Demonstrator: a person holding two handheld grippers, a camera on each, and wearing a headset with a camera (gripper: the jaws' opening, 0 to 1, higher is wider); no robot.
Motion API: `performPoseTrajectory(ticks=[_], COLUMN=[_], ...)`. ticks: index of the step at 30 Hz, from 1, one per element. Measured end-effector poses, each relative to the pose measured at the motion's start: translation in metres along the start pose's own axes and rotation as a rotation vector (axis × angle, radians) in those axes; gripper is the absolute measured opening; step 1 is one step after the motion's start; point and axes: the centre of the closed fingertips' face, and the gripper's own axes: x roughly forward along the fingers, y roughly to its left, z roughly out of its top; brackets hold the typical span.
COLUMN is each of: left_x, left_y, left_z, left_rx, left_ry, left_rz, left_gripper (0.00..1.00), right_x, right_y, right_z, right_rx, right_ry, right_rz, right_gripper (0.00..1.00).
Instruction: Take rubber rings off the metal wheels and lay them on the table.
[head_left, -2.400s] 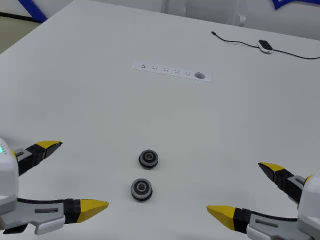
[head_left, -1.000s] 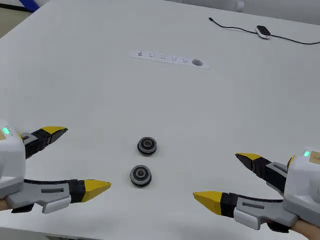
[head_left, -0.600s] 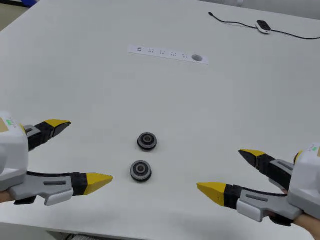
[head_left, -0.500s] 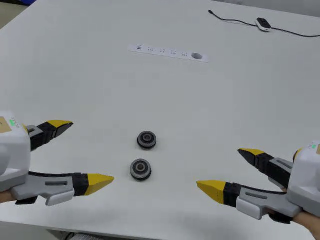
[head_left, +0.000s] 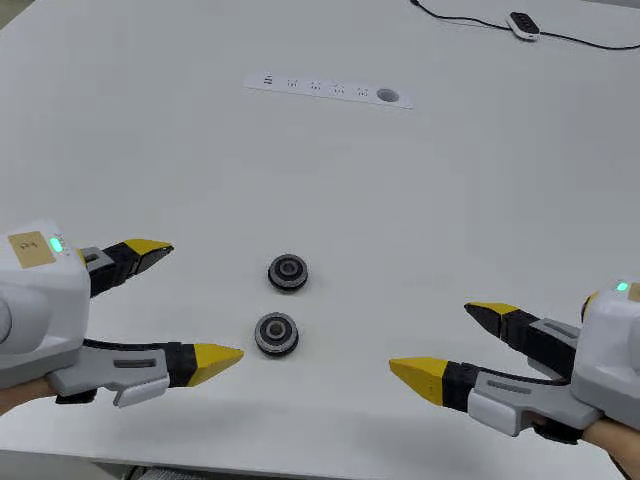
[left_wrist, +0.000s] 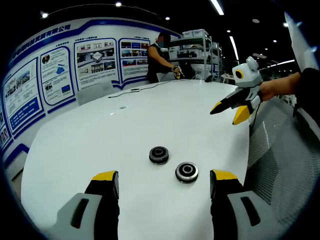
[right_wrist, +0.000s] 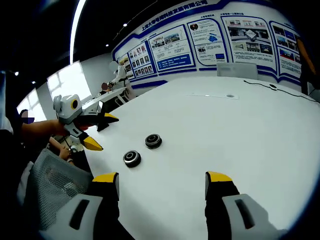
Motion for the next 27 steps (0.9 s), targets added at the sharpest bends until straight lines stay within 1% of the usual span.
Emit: performPoseTrajectory(ticks=[3,5,9,12,13,16,22,25,27], left_x=[0.008,0.012,0.021,0.027,0.028,0.031,0.036,0.040,0.043], left_y=[-0.005,-0.008,-0.015,-0.022,-0.024,-0.028,-0.029,-0.028,-0.027], left_z=[0.002,0.003,0.000,-0.004,-0.004,-0.005,-0.005,-0.005,-0.007], left_rx=[0.015,0.025,0.041,0.046,0.055,0.055,0.073,0.080,0.093], left_ry=[0.002,0.003,0.020,0.036,0.036,0.039,0.044,0.046,0.059], left_rz=[-0.018,-0.028,-0.049,-0.074,-0.083,-0.099,-0.106,-0.108,-0.105], left_gripper=[0.73,0.71,0.65,0.59,0.57,0.52,0.38,0.35,0.34], right_x=[0.004,0.006,0.009,0.009,0.010,0.010,0.012,0.013,0.013], right_y=[0.001,0.002,0.004,0.006,0.007,0.007,0.009,0.009,0.009], right_z=[0.001,0.000,-0.004,-0.005,-0.006,-0.006,-0.005,-0.006,-0.006], right_rx=[0.029,0.034,0.040,0.053,0.057,0.065,0.079,0.079,0.079], right_ry=[-0.007,-0.008,0.005,0.004,0.002,0.002,-0.005,-0.001,0.001], right_rz=[0.013,0.018,0.033,0.041,0.044,0.046,0.053,0.056,0.058], right_gripper=[0.69,0.69,0.68,0.68,0.67,0.67,0.65,0.65,0.65])
